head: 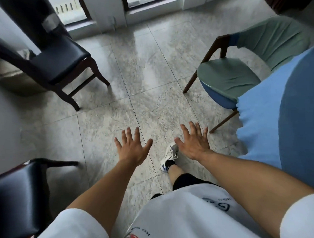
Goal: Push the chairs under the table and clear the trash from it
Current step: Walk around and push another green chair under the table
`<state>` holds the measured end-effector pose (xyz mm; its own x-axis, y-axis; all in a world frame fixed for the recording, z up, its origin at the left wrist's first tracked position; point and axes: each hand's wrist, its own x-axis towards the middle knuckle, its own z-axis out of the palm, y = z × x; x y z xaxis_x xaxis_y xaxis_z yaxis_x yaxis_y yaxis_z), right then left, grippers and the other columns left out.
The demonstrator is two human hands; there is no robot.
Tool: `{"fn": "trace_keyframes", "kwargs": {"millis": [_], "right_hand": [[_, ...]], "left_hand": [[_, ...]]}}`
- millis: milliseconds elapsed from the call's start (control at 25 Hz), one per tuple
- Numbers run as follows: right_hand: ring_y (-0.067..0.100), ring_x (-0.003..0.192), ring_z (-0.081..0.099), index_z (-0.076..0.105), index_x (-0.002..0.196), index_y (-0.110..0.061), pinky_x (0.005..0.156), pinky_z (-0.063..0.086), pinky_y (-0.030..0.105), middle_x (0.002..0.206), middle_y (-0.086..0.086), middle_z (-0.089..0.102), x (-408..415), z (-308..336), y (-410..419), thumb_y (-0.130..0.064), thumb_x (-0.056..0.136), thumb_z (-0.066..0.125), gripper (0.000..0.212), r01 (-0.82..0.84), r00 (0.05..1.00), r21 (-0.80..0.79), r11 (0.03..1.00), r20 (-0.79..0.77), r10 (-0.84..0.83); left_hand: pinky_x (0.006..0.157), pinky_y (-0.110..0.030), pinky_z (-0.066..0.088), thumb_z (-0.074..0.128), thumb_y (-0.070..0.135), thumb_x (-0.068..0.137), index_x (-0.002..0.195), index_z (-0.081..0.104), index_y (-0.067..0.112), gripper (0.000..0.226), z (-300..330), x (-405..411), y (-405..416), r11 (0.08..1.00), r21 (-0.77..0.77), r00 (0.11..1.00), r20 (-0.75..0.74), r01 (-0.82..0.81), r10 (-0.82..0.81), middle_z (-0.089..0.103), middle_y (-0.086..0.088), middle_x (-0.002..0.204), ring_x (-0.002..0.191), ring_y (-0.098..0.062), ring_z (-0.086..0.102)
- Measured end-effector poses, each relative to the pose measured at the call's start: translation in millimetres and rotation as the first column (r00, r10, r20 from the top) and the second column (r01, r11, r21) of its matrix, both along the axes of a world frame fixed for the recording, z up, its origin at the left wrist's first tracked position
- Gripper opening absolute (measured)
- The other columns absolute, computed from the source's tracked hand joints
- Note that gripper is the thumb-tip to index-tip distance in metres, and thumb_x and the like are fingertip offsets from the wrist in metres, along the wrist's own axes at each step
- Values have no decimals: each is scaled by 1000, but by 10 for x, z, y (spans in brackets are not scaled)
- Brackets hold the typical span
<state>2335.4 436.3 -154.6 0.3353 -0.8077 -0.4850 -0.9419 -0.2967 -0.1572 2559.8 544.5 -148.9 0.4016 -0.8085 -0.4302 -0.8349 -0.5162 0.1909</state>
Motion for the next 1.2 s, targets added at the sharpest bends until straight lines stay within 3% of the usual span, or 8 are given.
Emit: {"fn": "trace_keyframes", "kwargs": {"millis": [280, 480, 840, 1200], "right_hand": [[33, 157, -10, 10, 162, -27, 122, -12, 62, 171, 11, -1, 709, -72, -1586, -64, 101, 25, 73, 28, 997, 68, 997, 74, -33], [33, 156, -15, 4, 163, -27, 121, -15, 61, 171, 10, -6, 1043, 14, -2501, -66, 101, 20, 75, 28, 995, 78, 997, 91, -36], [34, 154, -26, -13, 161, -31, 118, -21, 62, 170, 8, -19, 1529, -123, -4090, -70, 99, 14, 78, 51, 998, 33, 998, 27, -52], [34, 155, -22, -5, 163, -32, 120, -17, 63, 171, 8, -14, 2271, 40, -5801, -70, 99, 16, 78, 326, 945, 13, 945, 7, -326]], "left_hand": [[121, -62, -12, 15, 80, 91, 163, 2, 29, 90, 138, 666, -1530, 997, 4, 997, 32, -76, 76, -6, -10, 171, 157, -30, -11], [122, -62, -11, 16, 80, 91, 163, 2, 27, 91, 218, 962, -2529, 998, 33, 998, 37, -48, 47, -4, -12, 171, 157, -31, -9], [120, -62, -13, 16, 80, 92, 162, -3, 35, 86, -29, 1619, -4337, 989, 73, 990, 35, 131, -134, -10, -9, 171, 157, -32, -13], [120, -63, -14, 12, 82, 89, 162, -8, 34, 89, -109, 2309, -6498, 923, 58, 925, -38, 381, -379, -15, -8, 170, 155, -30, -19]]}}
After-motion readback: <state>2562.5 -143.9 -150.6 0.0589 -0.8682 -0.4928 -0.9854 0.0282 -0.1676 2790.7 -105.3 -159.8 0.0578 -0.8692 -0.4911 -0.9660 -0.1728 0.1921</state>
